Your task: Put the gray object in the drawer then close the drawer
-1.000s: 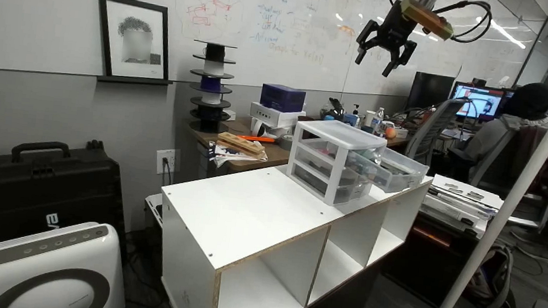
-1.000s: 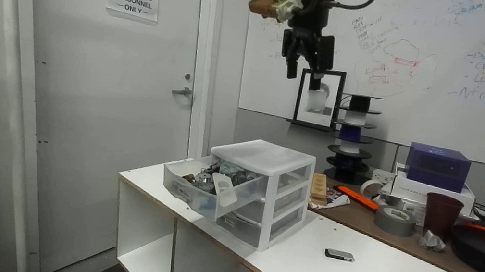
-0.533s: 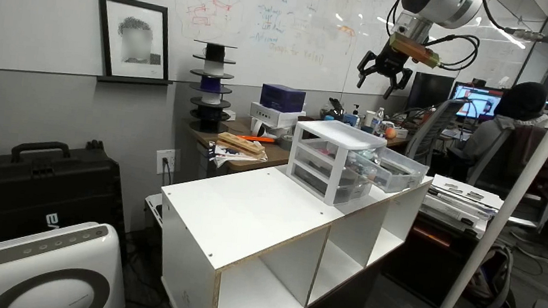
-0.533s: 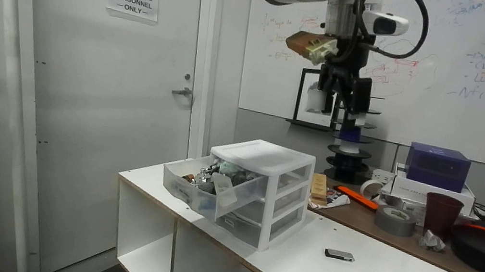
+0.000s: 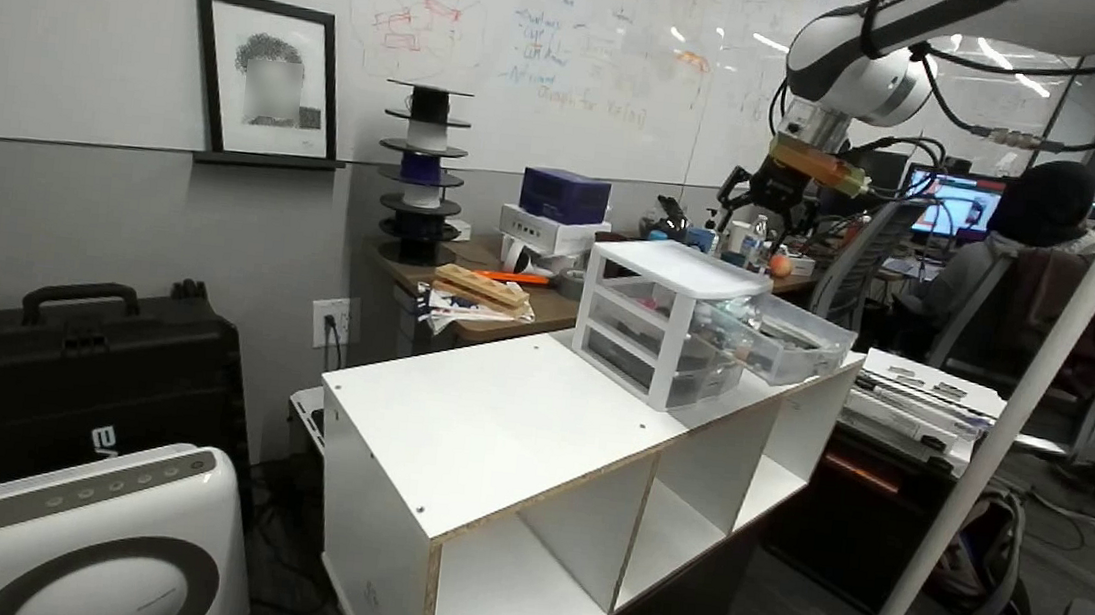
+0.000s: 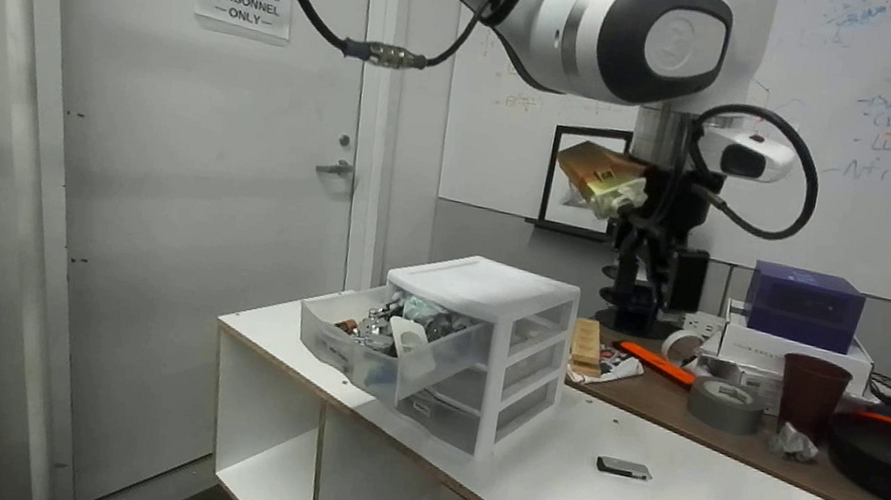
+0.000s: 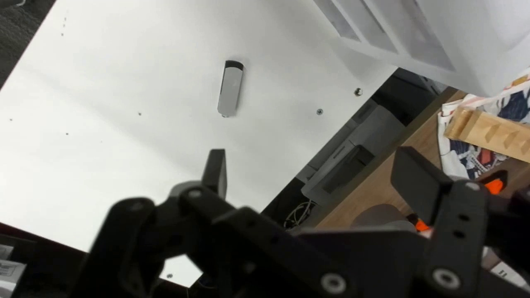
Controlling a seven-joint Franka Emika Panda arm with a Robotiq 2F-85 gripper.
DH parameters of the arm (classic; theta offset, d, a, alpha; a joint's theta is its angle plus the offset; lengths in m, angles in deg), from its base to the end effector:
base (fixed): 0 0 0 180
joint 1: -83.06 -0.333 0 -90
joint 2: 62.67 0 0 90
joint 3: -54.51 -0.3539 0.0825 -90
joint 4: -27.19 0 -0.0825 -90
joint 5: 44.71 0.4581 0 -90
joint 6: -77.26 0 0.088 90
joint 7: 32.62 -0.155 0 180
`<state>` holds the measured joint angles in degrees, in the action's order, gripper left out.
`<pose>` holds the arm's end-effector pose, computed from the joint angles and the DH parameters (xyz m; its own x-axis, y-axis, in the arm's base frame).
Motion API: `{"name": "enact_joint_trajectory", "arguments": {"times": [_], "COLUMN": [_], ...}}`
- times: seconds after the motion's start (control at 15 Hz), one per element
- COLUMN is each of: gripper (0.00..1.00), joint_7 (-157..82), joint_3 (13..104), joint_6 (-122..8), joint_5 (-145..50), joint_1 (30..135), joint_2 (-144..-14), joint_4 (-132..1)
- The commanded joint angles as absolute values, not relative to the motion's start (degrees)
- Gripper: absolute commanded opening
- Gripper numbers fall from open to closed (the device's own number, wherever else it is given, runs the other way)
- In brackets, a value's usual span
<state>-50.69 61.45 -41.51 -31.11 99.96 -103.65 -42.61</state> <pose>0.8060 -0.3051 0.3233 0.6915 -0.7170 0.0875 -0.6973 -0.6942 -0.1784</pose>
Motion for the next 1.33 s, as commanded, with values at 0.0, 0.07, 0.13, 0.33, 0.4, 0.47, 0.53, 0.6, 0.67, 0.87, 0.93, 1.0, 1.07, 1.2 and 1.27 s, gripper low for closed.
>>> {"name": "enact_joint_trajectory", "arguments": {"times": [0.0,0.07,0.13,0.33,0.4,0.47,0.53,0.6,0.67,0.87,0.93,1.0,1.07,1.2,1.27], "gripper": [1.00,1.00,1.00,1.00,1.00,1.00,1.00,1.00,1.00,1.00,1.00,1.00,1.00,1.00,1.00], "joint_7": [-52.41,-52.72,-52.91,-53.86,-54.27,-54.58,-54.92,-55.22,-55.46,-55.83,-55.90,-56.06,-56.14,-56.40,-56.49], "joint_3": [61.62,61.48,61.54,61.53,61.69,61.69,61.79,61.71,61.68,61.85,61.86,62.01,62.06,62.50,62.58], "joint_6": [-41.31,-41.74,-41.73,-41.03,-40.77,-40.65,-40.40,-40.07,-39.64,-38.30,-37.88,-37.52,-37.10,-36.49,-36.16], "joint_5": [-29.99,-29.81,-30.10,-30.53,-30.95,-31.12,-31.41,-31.43,-31.54,-32.14,-32.28,-32.60,-32.88,-33.13,-33.06], "joint_1": [100.40,100.55,100.52,100.63,100.46,100.39,100.27,100.31,100.33,100.41,100.51,100.51,100.56,100.43,100.50], "joint_2": [-110.35,-112.03,-113.47,-118.20,-119.58,-120.88,-121.93,-122.89,-123.69,-125.63,-126.19,-126.53,-127.01,-127.60,-127.75], "joint_4": [-36.30,-35.27,-34.19,-29.74,-28.23,-26.79,-25.33,-23.97,-22.77,-20.12,-19.49,-19.38,-18.95,-19.13,-19.27]}}
